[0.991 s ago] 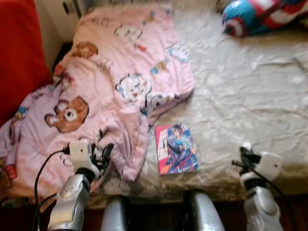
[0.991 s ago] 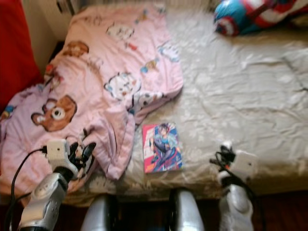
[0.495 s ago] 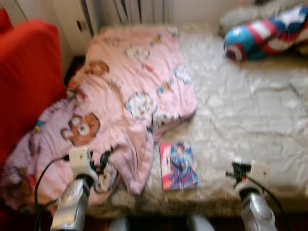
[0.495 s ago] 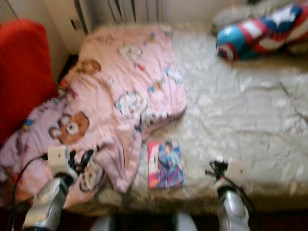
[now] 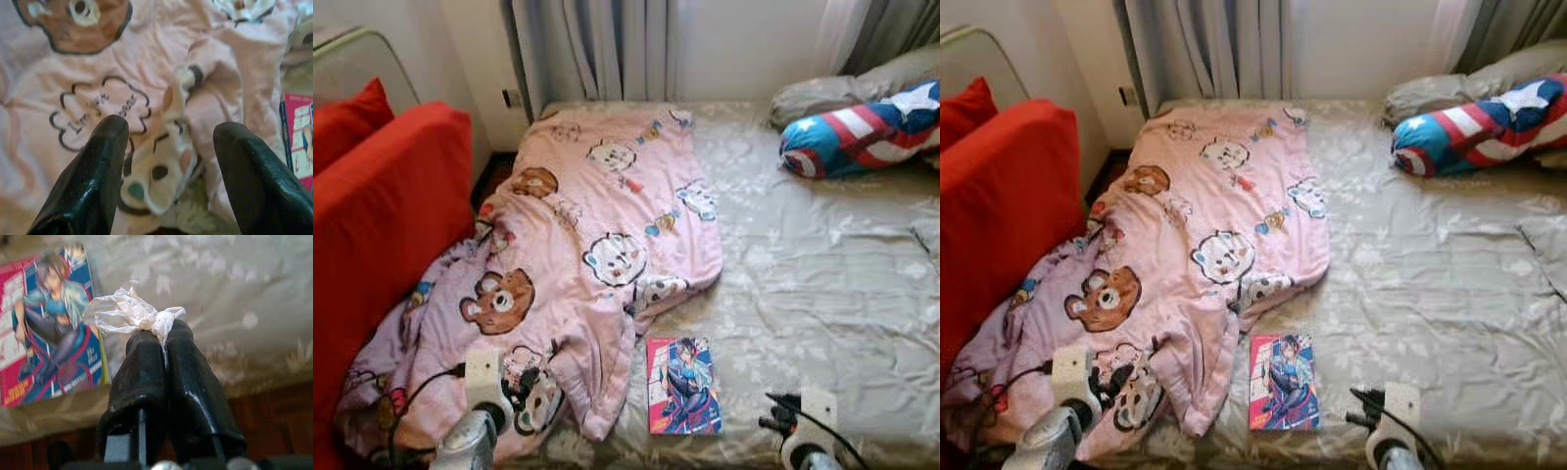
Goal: Clean up the room
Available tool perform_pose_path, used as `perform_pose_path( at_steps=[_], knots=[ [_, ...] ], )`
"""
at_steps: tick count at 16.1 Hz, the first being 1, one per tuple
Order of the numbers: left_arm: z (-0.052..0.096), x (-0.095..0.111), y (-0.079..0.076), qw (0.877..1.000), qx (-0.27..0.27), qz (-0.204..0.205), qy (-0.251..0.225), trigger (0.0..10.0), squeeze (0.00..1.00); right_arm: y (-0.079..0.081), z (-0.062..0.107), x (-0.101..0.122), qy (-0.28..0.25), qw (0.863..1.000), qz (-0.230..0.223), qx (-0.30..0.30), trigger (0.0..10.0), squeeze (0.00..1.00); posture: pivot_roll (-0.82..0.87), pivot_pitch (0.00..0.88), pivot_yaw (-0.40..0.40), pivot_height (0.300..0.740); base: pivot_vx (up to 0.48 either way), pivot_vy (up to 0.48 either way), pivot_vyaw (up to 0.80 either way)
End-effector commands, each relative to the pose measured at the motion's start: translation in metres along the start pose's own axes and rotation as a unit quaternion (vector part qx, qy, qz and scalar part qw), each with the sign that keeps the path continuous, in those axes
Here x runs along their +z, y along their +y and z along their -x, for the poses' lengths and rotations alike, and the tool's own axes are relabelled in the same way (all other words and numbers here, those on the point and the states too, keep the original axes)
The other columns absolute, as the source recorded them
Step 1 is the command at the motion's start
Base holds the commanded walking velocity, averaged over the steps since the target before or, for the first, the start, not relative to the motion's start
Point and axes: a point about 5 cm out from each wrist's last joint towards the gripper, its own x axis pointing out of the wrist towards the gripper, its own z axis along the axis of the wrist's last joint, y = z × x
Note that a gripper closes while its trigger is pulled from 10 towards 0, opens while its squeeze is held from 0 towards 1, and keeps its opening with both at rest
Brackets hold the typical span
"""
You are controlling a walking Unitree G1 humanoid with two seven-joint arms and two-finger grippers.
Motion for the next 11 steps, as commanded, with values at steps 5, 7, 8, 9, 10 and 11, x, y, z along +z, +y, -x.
perform_pose_path(
  at_steps=[5,7,8,9,10,11],
  knots=[
    [0.018,-0.058,0.007,0.99,0.025,-0.012,0.136,10.0,0.0,0.011,0.003,-0.024,0.07,0.997,0.044,0.003,10.0,0.0,-0.02,0.0,0.005,0.74,0.0,0.0,0.0],
    [0.029,-0.08,0.006,0.984,0.03,-0.017,0.177,10.0,0.0,0.019,0.002,-0.025,0.077,0.991,0.1,0.035,10.0,0.0,-0.03,0.0,-0.003,0.74,0.0,0.0,0.0],
    [0.032,-0.086,0.005,0.982,0.031,-0.016,0.187,10.0,0.0,0.019,0.002,-0.025,0.076,0.992,0.091,0.031,10.0,0.0,-0.03,0.0,-0.006,0.74,0.0,0.0,0.0],
    [0.033,-0.088,0.003,0.981,0.029,-0.014,0.189,10.0,0.0,0.018,0.002,-0.026,0.076,0.993,0.086,0.022,10.0,0.0,-0.03,0.0,-0.01,0.74,0.0,0.0,0.0],
    [0.032,-0.088,0.002,0.982,0.029,-0.012,0.188,10.0,0.0,0.018,0.002,-0.027,0.078,0.993,0.088,0.022,10.0,0.0,-0.03,0.0,-0.011,0.74,0.0,0.0,0.0],
    [0.032,-0.088,0.0,0.982,0.028,-0.011,0.187,10.0,0.0,0.019,0.002,-0.028,0.08,0.992,0.098,0.025,10.0,0.0,-0.02,0.0,-0.014,0.74,0.0,0.0,0.0]
  ],
)
